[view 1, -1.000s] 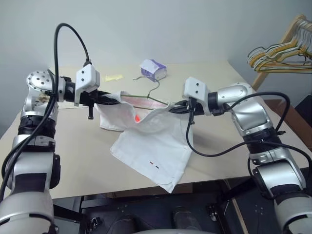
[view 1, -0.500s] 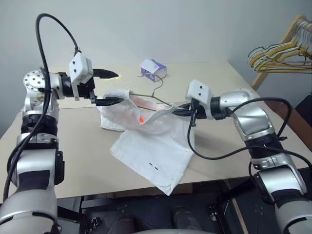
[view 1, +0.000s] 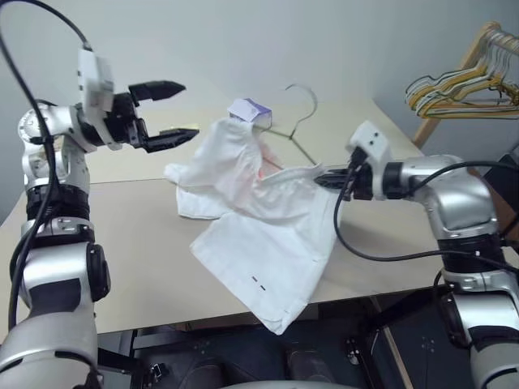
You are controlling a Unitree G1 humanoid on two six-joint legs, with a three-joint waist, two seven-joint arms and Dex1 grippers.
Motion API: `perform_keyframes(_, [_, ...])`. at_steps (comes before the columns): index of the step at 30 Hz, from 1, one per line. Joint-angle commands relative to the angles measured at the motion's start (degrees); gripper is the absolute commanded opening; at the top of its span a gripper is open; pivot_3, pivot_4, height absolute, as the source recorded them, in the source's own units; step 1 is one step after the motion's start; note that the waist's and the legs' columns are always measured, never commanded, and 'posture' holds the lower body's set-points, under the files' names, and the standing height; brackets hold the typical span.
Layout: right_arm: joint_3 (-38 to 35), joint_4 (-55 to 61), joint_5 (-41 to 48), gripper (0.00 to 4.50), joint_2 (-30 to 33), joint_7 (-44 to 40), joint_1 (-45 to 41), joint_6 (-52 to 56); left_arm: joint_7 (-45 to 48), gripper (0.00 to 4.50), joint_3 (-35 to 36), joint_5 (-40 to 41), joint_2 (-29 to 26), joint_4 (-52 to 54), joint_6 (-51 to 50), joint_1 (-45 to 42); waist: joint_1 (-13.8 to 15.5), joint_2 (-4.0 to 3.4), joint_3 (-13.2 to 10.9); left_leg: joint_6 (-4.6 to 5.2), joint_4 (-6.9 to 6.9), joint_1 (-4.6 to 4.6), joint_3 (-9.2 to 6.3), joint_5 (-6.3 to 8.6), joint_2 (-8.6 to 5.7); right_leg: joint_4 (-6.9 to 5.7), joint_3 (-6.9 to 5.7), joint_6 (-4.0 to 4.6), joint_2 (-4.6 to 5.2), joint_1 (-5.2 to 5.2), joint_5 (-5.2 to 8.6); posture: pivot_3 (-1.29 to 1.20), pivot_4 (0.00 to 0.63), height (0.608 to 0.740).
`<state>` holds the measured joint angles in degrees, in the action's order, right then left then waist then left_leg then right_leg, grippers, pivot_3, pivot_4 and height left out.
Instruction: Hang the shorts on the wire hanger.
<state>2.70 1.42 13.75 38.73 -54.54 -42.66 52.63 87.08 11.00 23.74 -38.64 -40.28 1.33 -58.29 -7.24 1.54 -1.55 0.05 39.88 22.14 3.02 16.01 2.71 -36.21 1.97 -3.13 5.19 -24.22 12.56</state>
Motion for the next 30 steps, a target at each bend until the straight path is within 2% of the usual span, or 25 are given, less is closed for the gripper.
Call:
perform_keyframes(1, [-6.78,7.94,1.3,0.0,1.45,7.66,0.54,13.59,0.16,4.46,2.23,6.25,1.07,8.85,-6.27,4.56,-0.07,-0.02,0.01,0.0,0.0,-0.04,0.01,0.0,0.0,0.02,0.02,0.0,-0.01,0.01,0.0,-0.12,0.0,0.74])
perform_keyframes(6, [-12.04,14.17,-0.47,0.0,3.12,17.0,1.06,32.87,-4.57,4.46,1.8,7.97,3.48,19.03,-9.34,11.69,-0.12,-0.02,0.01,0.0,0.01,-0.12,0.03,0.0,0.0,0.06,0.07,0.01,-0.01,0.02,0.01,-0.15,0.0,0.74])
perform_keyframes(9, [-17.68,15.03,-2.97,0.0,1.77,24.13,0.47,39.4,-7.46,4.46,1.54,8.99,5.56,23.43,-11.0,14.52,-0.13,-0.02,0.01,0.0,0.0,-0.1,0.05,0.0,-0.01,0.11,0.1,0.01,0.0,0.02,0.01,-0.18,0.0,0.74])
perform_keyframes(13, [-24.08,14.59,-5.23,0.0,-2.22,34.14,1.09,39.87,-10.66,4.46,1.14,9.81,7.6,27.42,-12.49,16.66,-0.92,-0.02,0.02,0.0,0.0,-0.11,0.06,0.0,-0.06,0.13,0.13,0.01,0.04,0.03,0.0,-0.22,0.0,0.74])
perform_keyframes(18, [-37.38,14.67,-13.56,0.0,-14.34,48.85,-3.69,39.87,-12.22,4.46,0.89,10.54,8.79,29.61,-13.56,17.42,-3.4,-0.24,0.18,0.01,-0.02,-0.13,0.04,0.0,-0.1,0.12,0.22,-0.01,0.07,0.04,0.0,-0.24,0.0,0.74])
perform_keyframes(22, [-39.43,16.33,-23.74,0.0,-18.74,58.19,-5.94,39.87,-12.7,4.46,0.62,12.02,9.68,30.85,-14.67,17.12,-5.05,-0.54,0.35,0.01,-0.04,-0.15,-0.05,0.01,-0.12,0.1,0.29,-0.04,0.09,0.03,-0.01,-0.24,0.0,0.74])
perform_keyframes(30, [-40.37,10.51,-30.46,0.0,-16.18,63.48,-14.16,39.87,-14.16,4.46,-0.48,11.25,9.98,32.35,-14.4,17.81,-8.01,-0.81,0.43,0.03,-0.1,-0.42,-0.33,0.02,-0.18,0.09,0.46,-0.08,0.11,0.2,-0.01,-0.23,0.0,0.74])
